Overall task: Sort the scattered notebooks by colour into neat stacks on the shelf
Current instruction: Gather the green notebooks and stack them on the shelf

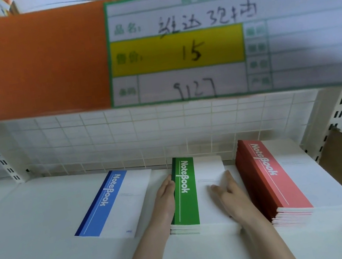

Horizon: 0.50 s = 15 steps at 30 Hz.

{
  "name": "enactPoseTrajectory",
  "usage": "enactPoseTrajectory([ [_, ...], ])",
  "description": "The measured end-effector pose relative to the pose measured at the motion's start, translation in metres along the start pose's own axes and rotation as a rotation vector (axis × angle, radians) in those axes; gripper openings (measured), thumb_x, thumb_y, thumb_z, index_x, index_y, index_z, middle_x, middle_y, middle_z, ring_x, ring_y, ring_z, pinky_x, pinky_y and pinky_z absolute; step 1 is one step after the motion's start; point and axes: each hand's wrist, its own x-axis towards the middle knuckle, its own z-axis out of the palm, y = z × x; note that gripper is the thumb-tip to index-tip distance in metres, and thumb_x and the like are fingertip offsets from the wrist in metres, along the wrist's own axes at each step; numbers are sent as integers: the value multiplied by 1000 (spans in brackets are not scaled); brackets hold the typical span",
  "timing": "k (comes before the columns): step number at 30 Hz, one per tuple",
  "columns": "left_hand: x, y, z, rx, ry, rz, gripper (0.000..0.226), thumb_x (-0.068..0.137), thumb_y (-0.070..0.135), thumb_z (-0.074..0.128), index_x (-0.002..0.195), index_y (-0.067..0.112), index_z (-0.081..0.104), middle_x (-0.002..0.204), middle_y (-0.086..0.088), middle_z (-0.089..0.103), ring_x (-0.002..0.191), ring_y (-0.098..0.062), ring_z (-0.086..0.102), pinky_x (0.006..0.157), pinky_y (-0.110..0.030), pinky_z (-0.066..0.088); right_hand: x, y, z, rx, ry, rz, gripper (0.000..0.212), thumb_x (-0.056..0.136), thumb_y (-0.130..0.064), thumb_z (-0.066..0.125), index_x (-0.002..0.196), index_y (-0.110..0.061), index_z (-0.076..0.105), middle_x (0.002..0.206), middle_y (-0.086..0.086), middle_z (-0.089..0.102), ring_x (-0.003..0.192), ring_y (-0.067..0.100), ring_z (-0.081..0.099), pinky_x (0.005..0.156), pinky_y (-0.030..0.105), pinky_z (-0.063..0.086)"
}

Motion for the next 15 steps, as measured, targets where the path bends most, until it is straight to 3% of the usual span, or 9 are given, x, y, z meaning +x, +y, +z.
enactPoseTrajectory([
  [2, -1, 0, -2, 32, -21, 13, 33, 103, 20, 37, 133, 21, 51, 107, 8, 66, 89, -7, 65, 65, -21, 52, 0, 0, 0, -7, -11, -7, 74, 97, -31, 50, 152, -17, 4, 159, -3, 7, 146, 14, 11, 118, 28, 12],
  [3, -1, 1, -3, 52, -25, 12, 34, 103, 21, 36, 134, 22, 50, 109, 8, 65, 90, -6, 65, 66, -21, 52, 0, 1, 0, -9, -11, -10, 73, 97, -30, 50, 152, -17, 4, 159, -3, 7, 146, 15, 11, 118, 30, 13],
  [7, -4, 3, -6, 121, -56, 9, 38, 103, 33, 34, 138, 26, 47, 129, 1, 60, 110, -17, 61, 97, -39, 49, 1, 1, 0, -13, 21, -24, 72, 96, -27, 52, 152, -13, 9, 159, 1, 11, 145, 17, 15, 118, 33, 17],
  [9, -4, 2, -8, 128, -64, 6, 38, 102, 36, 34, 135, 25, 51, 125, -3, 63, 110, -21, 62, 100, -43, 47, 0, 1, -1, -6, 17, -27, 73, 95, -29, 53, 151, -13, 9, 159, 1, 12, 145, 16, 14, 118, 31, 15],
  [12, -2, 2, -11, 65, -66, -3, 36, 101, 36, 39, 123, 17, 60, 109, -10, 70, 98, -26, 67, 88, -38, 53, -5, -4, -2, 8, 38, -33, 76, 93, -34, 55, 152, -15, 12, 158, 1, 15, 145, 16, 16, 118, 31, 17],
  [15, -4, 1, -13, 30, -35, 29, 34, 99, 36, 44, 116, 14, 62, 102, -10, 72, 88, -22, 69, 72, -29, 53, -16, -11, 0, -284, 163, -195, 70, 93, -29, 55, 149, -6, 21, 156, 12, 19, 143, 25, 21, 113, 29, 21],
])
